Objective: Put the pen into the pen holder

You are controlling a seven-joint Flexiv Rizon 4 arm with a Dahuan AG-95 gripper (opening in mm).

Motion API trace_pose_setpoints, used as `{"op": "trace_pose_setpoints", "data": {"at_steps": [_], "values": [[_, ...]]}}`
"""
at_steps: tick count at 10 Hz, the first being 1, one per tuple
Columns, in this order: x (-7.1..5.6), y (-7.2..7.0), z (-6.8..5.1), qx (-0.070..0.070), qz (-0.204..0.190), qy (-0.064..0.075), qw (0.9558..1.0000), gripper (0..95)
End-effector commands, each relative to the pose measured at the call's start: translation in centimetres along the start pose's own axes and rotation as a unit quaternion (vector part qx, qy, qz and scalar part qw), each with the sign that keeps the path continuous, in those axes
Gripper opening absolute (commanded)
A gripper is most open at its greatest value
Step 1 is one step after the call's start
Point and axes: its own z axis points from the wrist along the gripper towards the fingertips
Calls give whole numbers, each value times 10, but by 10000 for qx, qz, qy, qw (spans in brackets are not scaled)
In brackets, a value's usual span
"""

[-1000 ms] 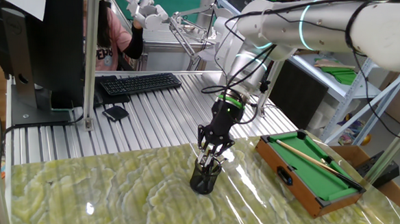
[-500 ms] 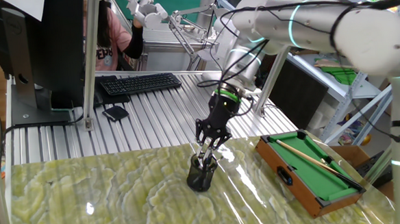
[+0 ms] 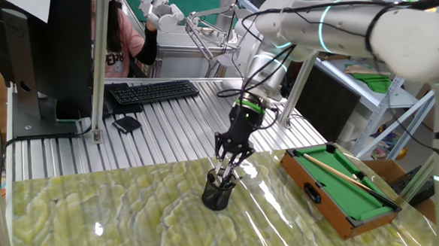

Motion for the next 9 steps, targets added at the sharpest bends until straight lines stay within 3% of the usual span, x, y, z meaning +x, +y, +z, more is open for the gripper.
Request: {"op": "trace_pose_setpoints", "data": {"at_steps": [1,4,9], "values": [[0,-1,2,16,-44,59,10000,0],[-3,-1,1,14,6,242,9997,0],[-7,-1,0,-36,130,314,9994,0]]}}
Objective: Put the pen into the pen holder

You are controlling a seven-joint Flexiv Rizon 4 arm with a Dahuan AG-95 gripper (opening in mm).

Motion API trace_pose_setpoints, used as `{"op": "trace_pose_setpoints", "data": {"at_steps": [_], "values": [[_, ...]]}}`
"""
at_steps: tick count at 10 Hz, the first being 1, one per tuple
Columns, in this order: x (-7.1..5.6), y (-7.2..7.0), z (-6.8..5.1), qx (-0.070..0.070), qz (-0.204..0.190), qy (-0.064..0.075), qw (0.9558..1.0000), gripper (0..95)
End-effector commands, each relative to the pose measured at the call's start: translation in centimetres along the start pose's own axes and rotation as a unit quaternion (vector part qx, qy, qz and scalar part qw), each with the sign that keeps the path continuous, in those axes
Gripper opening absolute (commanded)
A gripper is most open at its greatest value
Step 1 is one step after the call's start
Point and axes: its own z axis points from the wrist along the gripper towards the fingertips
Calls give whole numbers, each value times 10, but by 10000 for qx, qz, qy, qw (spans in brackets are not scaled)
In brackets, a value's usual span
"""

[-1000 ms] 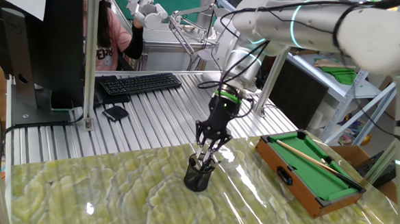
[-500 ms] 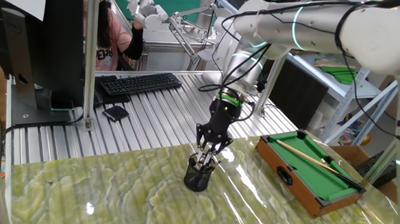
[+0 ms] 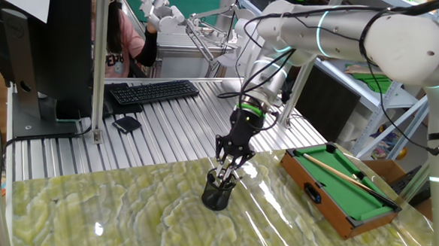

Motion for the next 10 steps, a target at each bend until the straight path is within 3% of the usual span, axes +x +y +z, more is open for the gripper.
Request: {"op": "trace_pose_setpoints", "data": {"at_steps": [1,9,10], "values": [[-1,0,0,11,-7,2,10000,0],[-4,-2,1,8,4,10,10000,0],[-4,-2,1,7,7,6,10000,190]]}}
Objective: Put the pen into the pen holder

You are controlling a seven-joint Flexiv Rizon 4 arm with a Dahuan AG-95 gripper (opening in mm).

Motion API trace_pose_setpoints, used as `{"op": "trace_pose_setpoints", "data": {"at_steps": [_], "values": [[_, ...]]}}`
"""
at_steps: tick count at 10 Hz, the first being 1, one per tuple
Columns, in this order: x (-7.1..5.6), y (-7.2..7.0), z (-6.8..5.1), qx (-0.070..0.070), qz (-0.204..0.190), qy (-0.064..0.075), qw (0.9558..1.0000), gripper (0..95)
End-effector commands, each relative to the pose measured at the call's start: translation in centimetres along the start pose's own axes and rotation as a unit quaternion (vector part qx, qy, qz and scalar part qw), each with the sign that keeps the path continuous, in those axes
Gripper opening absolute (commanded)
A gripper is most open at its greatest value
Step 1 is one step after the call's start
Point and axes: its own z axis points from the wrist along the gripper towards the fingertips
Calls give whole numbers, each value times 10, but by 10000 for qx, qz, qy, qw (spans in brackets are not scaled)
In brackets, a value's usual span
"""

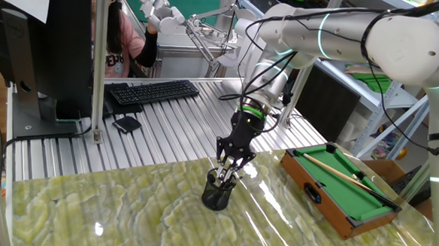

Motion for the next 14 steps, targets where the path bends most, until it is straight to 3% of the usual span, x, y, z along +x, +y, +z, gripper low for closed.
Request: {"op": "trace_pose_setpoints", "data": {"at_steps": [1,7,9,11,12,14], "values": [[0,0,0,-2,7,-13,10000,190],[1,-1,0,2,86,-3,10000,190],[9,-6,-6,-38,163,70,9998,190],[18,-12,-13,-14,130,12,9999,190],[22,-15,-16,-9,117,5,9999,0],[32,-22,-23,-12,115,-75,9999,0]]}}
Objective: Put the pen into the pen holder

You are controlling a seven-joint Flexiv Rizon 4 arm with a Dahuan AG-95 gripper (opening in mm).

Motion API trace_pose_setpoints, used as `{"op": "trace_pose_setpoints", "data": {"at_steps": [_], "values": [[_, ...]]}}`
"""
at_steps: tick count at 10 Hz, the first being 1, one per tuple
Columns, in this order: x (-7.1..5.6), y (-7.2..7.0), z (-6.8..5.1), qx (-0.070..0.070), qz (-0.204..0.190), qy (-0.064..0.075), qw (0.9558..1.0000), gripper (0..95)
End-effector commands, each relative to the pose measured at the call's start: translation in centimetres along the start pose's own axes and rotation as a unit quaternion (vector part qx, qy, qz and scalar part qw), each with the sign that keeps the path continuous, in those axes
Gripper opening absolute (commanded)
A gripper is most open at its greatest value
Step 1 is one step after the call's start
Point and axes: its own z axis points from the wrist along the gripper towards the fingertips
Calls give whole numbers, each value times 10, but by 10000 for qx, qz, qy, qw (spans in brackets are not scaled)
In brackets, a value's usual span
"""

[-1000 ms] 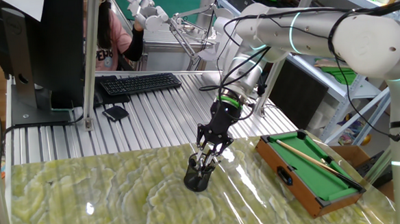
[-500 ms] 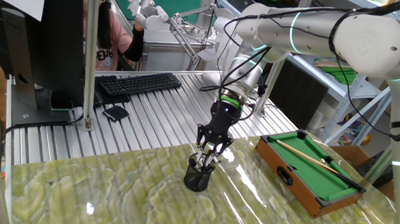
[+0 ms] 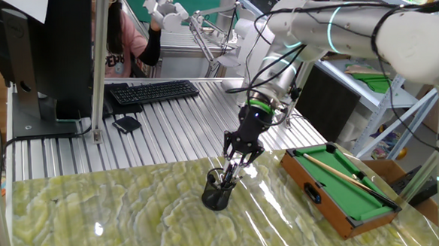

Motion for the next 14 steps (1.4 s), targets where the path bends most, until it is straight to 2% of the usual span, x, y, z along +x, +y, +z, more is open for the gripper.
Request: {"op": "trace_pose_setpoints", "data": {"at_steps": [1,2,3,4,5,7,8,9,10,12,14], "values": [[10,-9,-8,3,-6,-140,9999,0],[15,-15,-13,37,-57,-250,9997,0],[21,-22,-19,112,-160,-419,9989,0],[23,-25,-21,130,-198,-480,9986,0],[28,-30,-25,163,-272,-598,9977,0],[35,-42,-32,207,-407,-928,9946,0],[38,-47,-34,194,-444,-1032,9935,0],[40,-51,-37,238,-490,-1151,9919,0],[42,-56,-39,320,-585,-1333,9888,0],[46,-63,-42,351,-701,-1625,9836,0],[52,-71,-44,378,-830,-2029,9750,0]]}}
